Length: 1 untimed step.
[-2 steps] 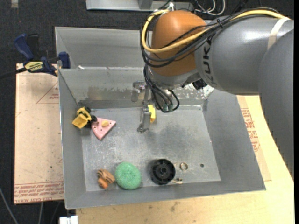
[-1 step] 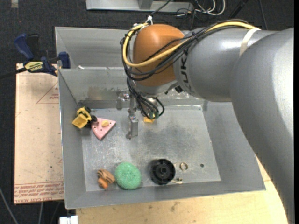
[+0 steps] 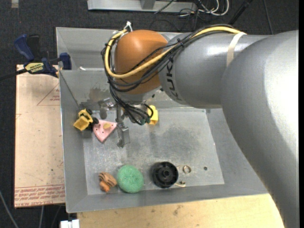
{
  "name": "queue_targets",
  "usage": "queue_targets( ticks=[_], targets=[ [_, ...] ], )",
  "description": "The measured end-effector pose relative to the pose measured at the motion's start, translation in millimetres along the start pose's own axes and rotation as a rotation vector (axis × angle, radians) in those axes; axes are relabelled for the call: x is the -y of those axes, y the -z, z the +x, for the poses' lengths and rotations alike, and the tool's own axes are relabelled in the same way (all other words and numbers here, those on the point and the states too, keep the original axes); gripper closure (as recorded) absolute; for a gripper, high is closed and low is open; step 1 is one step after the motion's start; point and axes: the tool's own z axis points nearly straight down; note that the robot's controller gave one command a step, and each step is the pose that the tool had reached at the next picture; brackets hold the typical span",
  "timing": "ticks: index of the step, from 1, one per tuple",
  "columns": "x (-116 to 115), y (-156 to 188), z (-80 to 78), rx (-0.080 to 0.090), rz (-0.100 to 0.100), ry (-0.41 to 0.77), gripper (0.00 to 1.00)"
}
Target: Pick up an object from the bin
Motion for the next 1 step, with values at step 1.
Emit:
queue_targets(
  ticks=[1],
  targets=[
    [12.0, -21.8, -9.6, 0.001, 0.000, -0.080, 0.00]
  ],
)
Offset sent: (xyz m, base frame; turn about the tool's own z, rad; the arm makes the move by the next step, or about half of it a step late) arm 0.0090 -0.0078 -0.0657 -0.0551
